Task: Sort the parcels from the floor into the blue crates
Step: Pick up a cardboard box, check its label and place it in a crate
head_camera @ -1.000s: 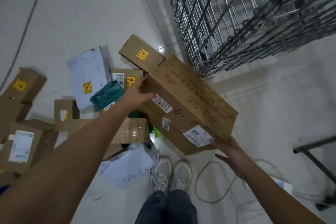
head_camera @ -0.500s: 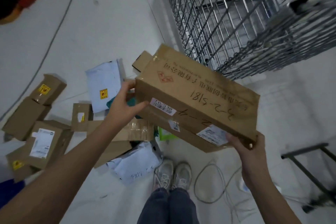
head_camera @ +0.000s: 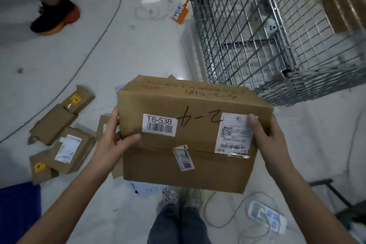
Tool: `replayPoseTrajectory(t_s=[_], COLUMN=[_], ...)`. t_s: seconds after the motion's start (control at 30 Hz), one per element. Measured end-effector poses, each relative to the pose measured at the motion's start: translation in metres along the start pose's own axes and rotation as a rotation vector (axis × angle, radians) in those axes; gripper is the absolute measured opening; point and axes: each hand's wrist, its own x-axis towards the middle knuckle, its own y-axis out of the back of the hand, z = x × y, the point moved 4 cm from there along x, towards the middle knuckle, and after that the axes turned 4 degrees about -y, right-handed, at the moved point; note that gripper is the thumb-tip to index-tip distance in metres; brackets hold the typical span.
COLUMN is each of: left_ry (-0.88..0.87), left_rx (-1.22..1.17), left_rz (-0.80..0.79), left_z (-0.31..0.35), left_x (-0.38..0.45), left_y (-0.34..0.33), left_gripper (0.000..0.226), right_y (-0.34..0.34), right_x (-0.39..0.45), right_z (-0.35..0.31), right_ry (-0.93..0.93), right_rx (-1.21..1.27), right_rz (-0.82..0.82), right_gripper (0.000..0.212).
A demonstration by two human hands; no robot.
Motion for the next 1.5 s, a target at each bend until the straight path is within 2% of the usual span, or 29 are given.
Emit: replayPoseTrajectory(t_s=[0.1, 0.23, 0.37, 0.5, 0.63, 0.8, 0.83, 0.9, 0.97, 1.0, 1.1, 1.17, 1.23, 1.37, 1.43, 1.5], left_ry=[-0.014, -0.015, -0.013, 0.015, 0.079, 0.138, 0.136, 0.161, 0.189, 0.191, 0.179, 0.107, 0.024, -0.024, -0.029, -0.029], left_rx=[0.011, 0.033, 0.191, 0.218, 0.156, 0.122, 0.129, 0.168, 0.170, 0.152, 0.018, -0.119, -0.221, -0.410, -0.437, -0.470], left_rz=[-0.018, 0.064, 0.270, 0.441, 0.550, 0.711, 0.743, 0.801, 0.859, 0.909, 1.045, 1.082, 1.123, 1.155, 1.190, 1.308], left_z=[0.036, 0.082, 0.107, 0.123, 0.134, 0.151, 0.156, 0.164, 0.167, 0.168, 0.167, 0.164, 0.162, 0.144, 0.137, 0.134], left_x=[-0.016, -0.027, -0.045, -0.081, -0.131, -0.204, -0.218, -0.244, -0.267, -0.281, -0.325, -0.358, -0.395, -0.472, -0.504, -0.534], left_y=[0.020, 0.061, 0.105, 0.142, 0.175, 0.196, 0.197, 0.196, 0.188, 0.183, 0.163, 0.150, 0.139, 0.111, 0.105, 0.105], left_gripper=[0.094, 0.099, 0.073, 0.076, 0.076, 0.075, 0.074, 0.078, 0.077, 0.072, 0.043, 0.021, 0.010, 0.024, 0.032, 0.043], right_y=[-0.007, -0.019, -0.045, -0.077, -0.110, -0.138, -0.141, -0.145, -0.143, -0.141, -0.136, -0.136, -0.142, -0.157, -0.173, -0.193], right_x=[-0.009, -0.009, -0.023, -0.047, -0.068, -0.095, -0.102, -0.117, -0.128, -0.135, -0.160, -0.175, -0.189, -0.227, -0.260, -0.295], right_z=[-0.051, -0.130, -0.191, -0.218, -0.221, -0.207, -0.205, -0.204, -0.204, -0.205, -0.212, -0.219, -0.222, -0.220, -0.221, -0.215], right_ry=[0.041, 0.129, 0.251, 0.341, 0.293, 0.114, 0.111, 0.127, 0.140, 0.156, 0.230, 0.257, 0.243, 0.195, 0.195, 0.179], right_rx=[-0.080, -0.213, -0.313, -0.317, -0.215, -0.150, -0.158, -0.166, -0.158, -0.170, -0.220, -0.231, -0.238, -0.348, -0.320, -0.317], right_rz=[-0.068, -0.127, -0.216, -0.275, -0.375, -0.624, -0.658, -0.683, -0.681, -0.699, -0.830, -0.884, -0.930, -1.021, -1.095, -1.157], right_gripper=[0.044, 0.046, 0.035, 0.029, 0.035, 0.066, 0.065, 0.050, 0.048, 0.046, 0.063, 0.066, 0.064, 0.066, 0.047, 0.031])
